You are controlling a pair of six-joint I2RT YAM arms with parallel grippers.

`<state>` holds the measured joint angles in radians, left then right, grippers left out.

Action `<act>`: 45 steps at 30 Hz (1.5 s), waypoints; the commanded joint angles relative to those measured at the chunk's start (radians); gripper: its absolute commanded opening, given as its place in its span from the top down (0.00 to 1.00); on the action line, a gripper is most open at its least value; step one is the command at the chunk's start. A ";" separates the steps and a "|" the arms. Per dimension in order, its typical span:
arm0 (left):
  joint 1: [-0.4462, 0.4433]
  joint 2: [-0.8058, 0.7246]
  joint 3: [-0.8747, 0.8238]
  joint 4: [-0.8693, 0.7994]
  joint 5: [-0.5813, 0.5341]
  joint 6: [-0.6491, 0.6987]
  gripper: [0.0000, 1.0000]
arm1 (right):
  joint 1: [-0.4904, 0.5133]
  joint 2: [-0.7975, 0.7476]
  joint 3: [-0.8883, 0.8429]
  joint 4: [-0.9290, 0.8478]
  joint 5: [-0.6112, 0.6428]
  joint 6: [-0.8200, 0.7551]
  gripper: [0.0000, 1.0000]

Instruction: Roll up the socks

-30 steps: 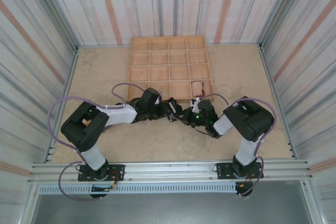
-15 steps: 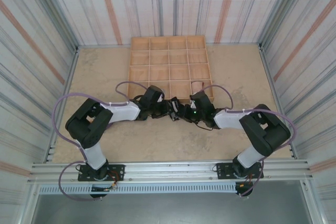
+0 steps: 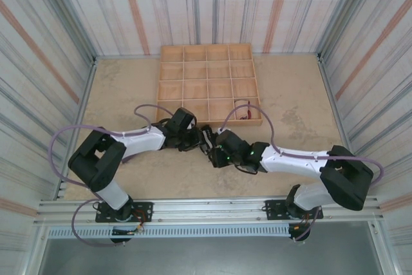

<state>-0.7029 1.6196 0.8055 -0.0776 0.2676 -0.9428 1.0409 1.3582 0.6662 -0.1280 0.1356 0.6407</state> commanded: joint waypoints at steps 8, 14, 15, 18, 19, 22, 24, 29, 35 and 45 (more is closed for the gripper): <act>-0.074 -0.090 -0.168 -0.104 -0.035 -0.144 0.97 | 0.209 0.101 0.035 0.135 0.390 -0.145 0.35; -0.088 -0.147 -0.222 -0.083 -0.046 -0.184 0.96 | 0.211 0.219 0.050 0.187 0.374 -0.103 0.39; -0.090 -0.152 -0.224 -0.083 -0.045 -0.186 0.96 | 0.210 0.233 0.047 0.191 0.379 -0.094 0.41; -0.090 -0.162 -0.233 -0.086 -0.045 -0.189 0.96 | 0.209 0.267 0.048 0.185 0.385 -0.062 0.45; -0.090 -0.165 -0.238 -0.080 -0.046 -0.189 0.96 | 0.209 0.277 0.046 0.183 0.385 -0.054 0.48; -0.090 -0.173 -0.245 -0.061 -0.040 -0.187 0.90 | 0.208 0.289 0.031 0.190 0.370 -0.037 0.68; -0.089 -0.181 -0.246 -0.058 -0.039 -0.181 0.80 | 0.197 0.287 0.017 0.195 0.343 -0.024 0.80; -0.085 -0.262 -0.287 0.003 -0.065 -0.153 0.35 | 0.090 0.266 -0.068 0.302 0.075 0.009 0.94; -0.051 -0.328 -0.315 0.089 -0.040 -0.047 0.27 | -0.042 0.244 -0.171 0.458 -0.216 0.091 0.98; 0.010 -0.275 -0.333 0.261 0.008 0.030 0.27 | -0.238 0.289 -0.256 0.637 -0.505 0.275 0.98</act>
<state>-0.6991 1.3174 0.4618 0.1318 0.2619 -0.9630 0.8227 1.5925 0.4473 0.6186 -0.2768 0.8341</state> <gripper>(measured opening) 0.728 0.142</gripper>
